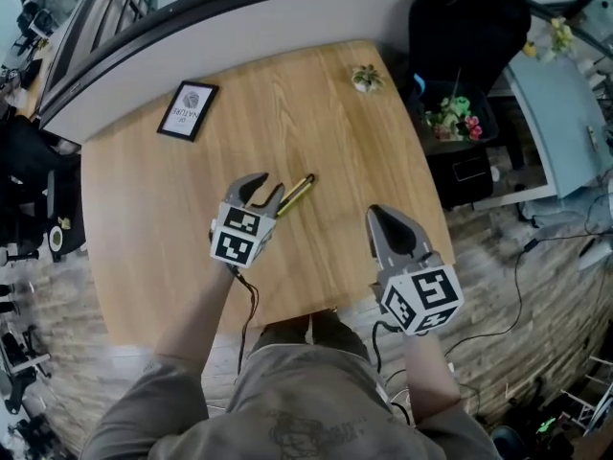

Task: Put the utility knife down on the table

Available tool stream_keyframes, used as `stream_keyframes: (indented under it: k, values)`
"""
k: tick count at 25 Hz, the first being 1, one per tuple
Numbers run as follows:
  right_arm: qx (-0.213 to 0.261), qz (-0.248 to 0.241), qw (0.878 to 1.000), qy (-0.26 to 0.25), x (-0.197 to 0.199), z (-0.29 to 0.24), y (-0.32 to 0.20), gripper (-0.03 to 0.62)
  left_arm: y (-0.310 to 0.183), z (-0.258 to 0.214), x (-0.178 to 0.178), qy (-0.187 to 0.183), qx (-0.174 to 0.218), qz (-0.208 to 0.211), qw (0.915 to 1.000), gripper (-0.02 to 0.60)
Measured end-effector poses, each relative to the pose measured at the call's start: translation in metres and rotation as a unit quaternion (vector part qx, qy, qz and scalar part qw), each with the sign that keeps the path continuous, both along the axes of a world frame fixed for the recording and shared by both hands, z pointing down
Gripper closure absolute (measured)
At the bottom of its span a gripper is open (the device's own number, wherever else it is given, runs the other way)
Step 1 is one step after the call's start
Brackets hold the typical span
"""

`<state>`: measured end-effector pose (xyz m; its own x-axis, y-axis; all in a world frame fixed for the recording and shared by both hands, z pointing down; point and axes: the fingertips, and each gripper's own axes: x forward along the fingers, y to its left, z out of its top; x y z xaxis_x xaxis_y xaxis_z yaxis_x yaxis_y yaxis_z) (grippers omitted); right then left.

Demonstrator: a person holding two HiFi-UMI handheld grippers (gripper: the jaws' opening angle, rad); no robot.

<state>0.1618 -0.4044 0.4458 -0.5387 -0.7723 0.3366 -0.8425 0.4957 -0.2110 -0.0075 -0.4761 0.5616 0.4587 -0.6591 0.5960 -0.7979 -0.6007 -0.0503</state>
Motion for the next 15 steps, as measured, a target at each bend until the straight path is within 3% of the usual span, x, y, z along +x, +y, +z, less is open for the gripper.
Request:
stream_keyframes:
  k: [5,10,15]
  values:
    - [0.074,0.000,0.997,-0.017,0.003,-0.079,0.008,0.583,0.018,-0.086,-0.002,0.039,0.077,0.007,0.9963,0.491]
    - [0.134,-0.005,0.991,-0.020,0.005,-0.139,0.031,0.583,0.041,-0.162,-0.012,0.038,0.168,0.005,0.9850,0.511]
    - [0.166,-0.017,0.986,-0.023,0.004,-0.170,0.061,0.583,0.074,-0.207,-0.014,0.063,0.206,0.010,0.9765,0.540]
